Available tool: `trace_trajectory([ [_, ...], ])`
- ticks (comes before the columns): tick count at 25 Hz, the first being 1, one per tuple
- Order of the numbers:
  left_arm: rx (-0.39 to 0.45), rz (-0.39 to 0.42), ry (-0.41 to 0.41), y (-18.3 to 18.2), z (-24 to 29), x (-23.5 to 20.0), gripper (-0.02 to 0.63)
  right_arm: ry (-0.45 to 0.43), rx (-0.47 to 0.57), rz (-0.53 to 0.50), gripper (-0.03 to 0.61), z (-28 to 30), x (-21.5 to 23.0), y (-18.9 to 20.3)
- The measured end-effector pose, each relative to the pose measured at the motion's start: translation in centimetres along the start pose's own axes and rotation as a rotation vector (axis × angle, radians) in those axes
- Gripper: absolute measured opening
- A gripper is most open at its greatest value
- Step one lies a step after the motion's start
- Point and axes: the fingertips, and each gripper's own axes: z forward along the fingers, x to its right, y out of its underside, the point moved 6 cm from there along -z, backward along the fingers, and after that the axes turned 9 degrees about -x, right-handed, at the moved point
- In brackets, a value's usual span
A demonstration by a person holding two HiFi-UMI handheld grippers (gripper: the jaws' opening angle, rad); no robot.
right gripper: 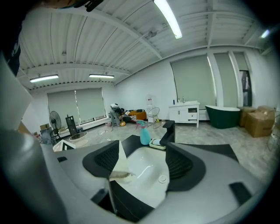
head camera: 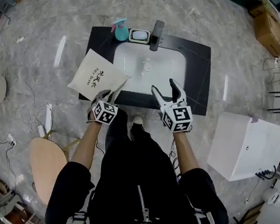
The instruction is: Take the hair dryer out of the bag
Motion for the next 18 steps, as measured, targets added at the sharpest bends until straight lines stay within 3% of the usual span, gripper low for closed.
trace_trajectory([
  [7, 0.056, -0.101, 0.029, -1.0, -1.8, -1.4, 0.055, -0.026, 0.012, -0.022, 0.334, 0.4, -0.6, -0.8],
  [18, 0.145, -0.191, -0.001, -2.7, -5.9, -4.6, 0.054, -0.086, 0.034, -0.076, 0.334, 1.6, -2.3, -2.7],
])
